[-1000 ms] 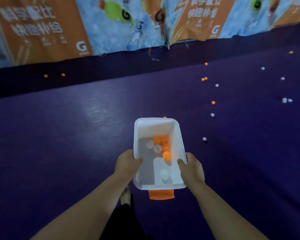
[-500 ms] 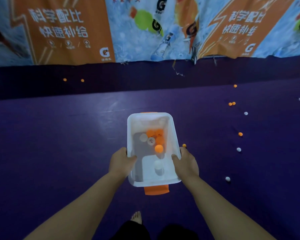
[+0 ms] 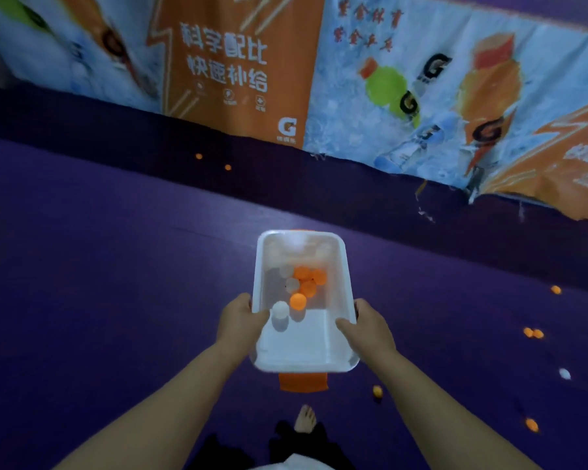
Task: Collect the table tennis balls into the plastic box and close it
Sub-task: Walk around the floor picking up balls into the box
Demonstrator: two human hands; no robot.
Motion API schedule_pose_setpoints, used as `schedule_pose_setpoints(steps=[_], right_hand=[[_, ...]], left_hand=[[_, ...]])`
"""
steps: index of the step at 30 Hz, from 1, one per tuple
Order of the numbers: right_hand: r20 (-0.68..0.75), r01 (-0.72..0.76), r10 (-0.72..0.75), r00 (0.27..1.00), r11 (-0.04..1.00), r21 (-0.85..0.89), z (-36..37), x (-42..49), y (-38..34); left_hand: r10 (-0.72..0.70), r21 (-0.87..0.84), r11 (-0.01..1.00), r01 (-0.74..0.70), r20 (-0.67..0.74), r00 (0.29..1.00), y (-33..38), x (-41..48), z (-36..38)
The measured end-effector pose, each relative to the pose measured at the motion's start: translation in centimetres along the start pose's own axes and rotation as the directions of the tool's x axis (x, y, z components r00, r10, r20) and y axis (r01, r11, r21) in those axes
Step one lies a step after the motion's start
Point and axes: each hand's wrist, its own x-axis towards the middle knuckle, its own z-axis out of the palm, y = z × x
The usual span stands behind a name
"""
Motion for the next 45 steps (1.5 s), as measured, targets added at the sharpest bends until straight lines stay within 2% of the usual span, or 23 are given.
schedule_pose_setpoints(steps=[4,8,11,17,25,30,34,39,42,45], right_hand=[[0.114,0.116,-0.106,0.988,0.99,-0.086,-2.1,8.1,-4.1],[0.221,0.218,-0.181,0.958,0.963,-0.158,-1.6,15.0,-9.3],[0.279,0.267,-0.211,0.937,0.948,-0.177,-0.4,19.4,-13.5],[0.315,0.31,-0.238,0.919,0.929,-0.203,1.8,27.9,-23.1],[0.33,0.309,-0.223,0.917,0.921,-0.235,3.0,39.4,-34.8],[0.301,0.274,-0.193,0.934,0.927,-0.255,2.1,47.4,-39.6],[0.343,0.283,-0.192,0.919,0.929,-0.24,1.5,55.1,-43.1],[0.439,0.32,-0.189,0.879,0.914,-0.248,0.7,64.4,-48.1],[0.447,0.356,-0.204,0.871,0.889,-0.287,0.2,69.4,-51.5],[0.47,0.383,-0.211,0.857,0.871,-0.308,0.5,73.8,-55.3]], left_hand=[[-0.111,-0.105,0.989,0.1,-0.112,0.988,2.3,4.7,-0.7],[-0.176,-0.156,0.978,0.14,-0.247,0.953,3.5,9.1,-2.9],[-0.216,-0.192,0.968,0.163,-0.298,0.93,4.1,12.9,-5.2],[-0.24,-0.232,0.959,0.166,-0.341,0.909,5.9,22.9,-11.2],[-0.237,-0.176,0.967,0.184,-0.355,0.904,10.7,37.4,-19.2],[-0.232,-0.166,0.968,0.187,-0.323,0.918,14.2,46.5,-20.9],[-0.236,-0.162,0.968,0.191,-0.333,0.913,16.7,54.0,-21.6],[-0.31,-0.171,0.949,0.265,-0.36,0.88,19.8,62.5,-23.3],[-0.346,-0.19,0.937,0.294,-0.387,0.854,21.1,66.7,-24.6],[-0.418,-0.257,0.906,0.336,-0.425,0.803,21.5,70.7,-26.3]])
